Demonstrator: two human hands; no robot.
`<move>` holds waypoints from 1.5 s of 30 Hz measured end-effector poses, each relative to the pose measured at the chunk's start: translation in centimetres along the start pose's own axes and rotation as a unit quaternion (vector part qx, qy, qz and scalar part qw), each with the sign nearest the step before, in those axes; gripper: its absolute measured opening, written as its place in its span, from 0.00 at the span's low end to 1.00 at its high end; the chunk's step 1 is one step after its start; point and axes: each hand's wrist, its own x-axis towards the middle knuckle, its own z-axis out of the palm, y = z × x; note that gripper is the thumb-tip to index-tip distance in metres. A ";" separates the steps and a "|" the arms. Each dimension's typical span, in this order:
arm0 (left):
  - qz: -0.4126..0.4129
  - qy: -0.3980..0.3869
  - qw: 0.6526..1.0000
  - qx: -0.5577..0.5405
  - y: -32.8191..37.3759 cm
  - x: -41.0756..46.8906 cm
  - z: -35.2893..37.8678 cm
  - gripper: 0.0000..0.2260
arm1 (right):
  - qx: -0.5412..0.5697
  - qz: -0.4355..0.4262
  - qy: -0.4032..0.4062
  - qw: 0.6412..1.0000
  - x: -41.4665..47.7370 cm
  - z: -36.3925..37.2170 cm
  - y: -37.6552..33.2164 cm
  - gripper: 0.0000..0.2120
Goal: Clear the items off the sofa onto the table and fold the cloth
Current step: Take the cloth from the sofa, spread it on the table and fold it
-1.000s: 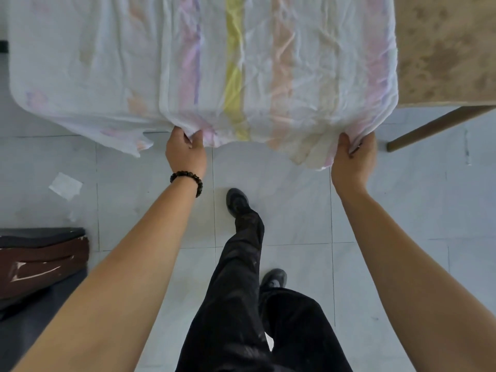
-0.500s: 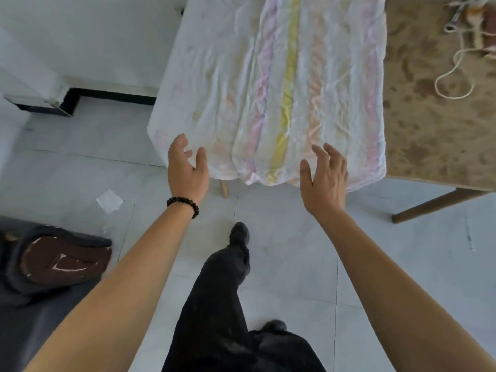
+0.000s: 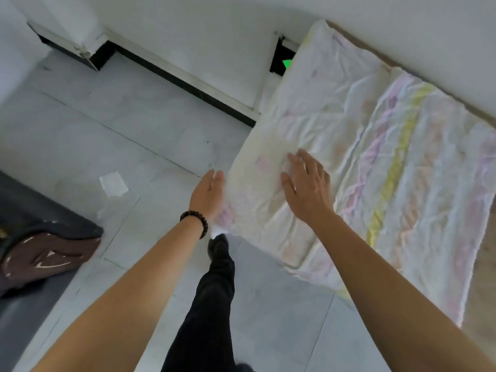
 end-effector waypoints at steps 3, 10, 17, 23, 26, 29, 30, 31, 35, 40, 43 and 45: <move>-0.025 -0.072 0.997 -0.002 1.8 3.7 0.5 0.12 | -0.022 -0.004 0.025 0.999 6.6 -0.8 -1.2 0.22; -0.106 -0.143 0.983 -0.044 2.1 11.3 2.6 0.21 | -0.068 -0.049 0.044 0.996 12.4 1.5 -0.5 0.28; -0.154 -0.183 0.970 -0.043 0.0 17.8 7.0 0.33 | -0.079 -0.056 0.069 0.993 12.6 2.1 0.2 0.28; -0.201 -0.102 0.965 -0.134 1.0 17.5 5.3 0.22 | -0.063 -0.060 0.067 0.994 12.6 1.8 -0.1 0.27; -0.110 0.067 0.980 -0.150 2.8 16.7 3.1 0.08 | -0.034 -0.049 0.101 0.993 14.2 0.7 -1.8 0.23; -0.042 0.122 0.985 -0.115 4.5 16.3 0.6 0.09 | -0.004 -0.118 0.156 0.981 19.1 -0.5 -4.7 0.17; -0.029 0.137 0.985 -0.099 4.9 16.3 -0.2 0.09 | 0.019 -0.148 0.127 0.981 21.3 -0.8 -5.8 0.16; -0.014 0.149 0.984 -0.095 5.3 16.3 -0.8 0.09 | 0.038 -0.175 0.070 0.981 23.6 -1.0 -6.9 0.16; 0.053 0.179 0.981 -0.044 6.2 16.1 -2.6 0.12 | -0.079 -0.201 -0.220 0.951 31.3 0.8 -10.7 0.27; 0.133 0.187 0.973 0.016 5.6 15.9 -4.3 0.13 | -0.206 -0.153 -0.469 0.845 34.0 3.0 -13.0 0.26; 0.078 0.133 0.987 0.037 4.9 15.9 -5.0 0.13 | -0.289 -0.206 -0.461 0.813 34.6 4.3 -12.4 0.16; -0.012 0.052 0.996 0.074 4.2 16.0 -5.3 0.24 | -0.291 -0.233 -0.414 0.830 34.7 4.6 -11.7 0.19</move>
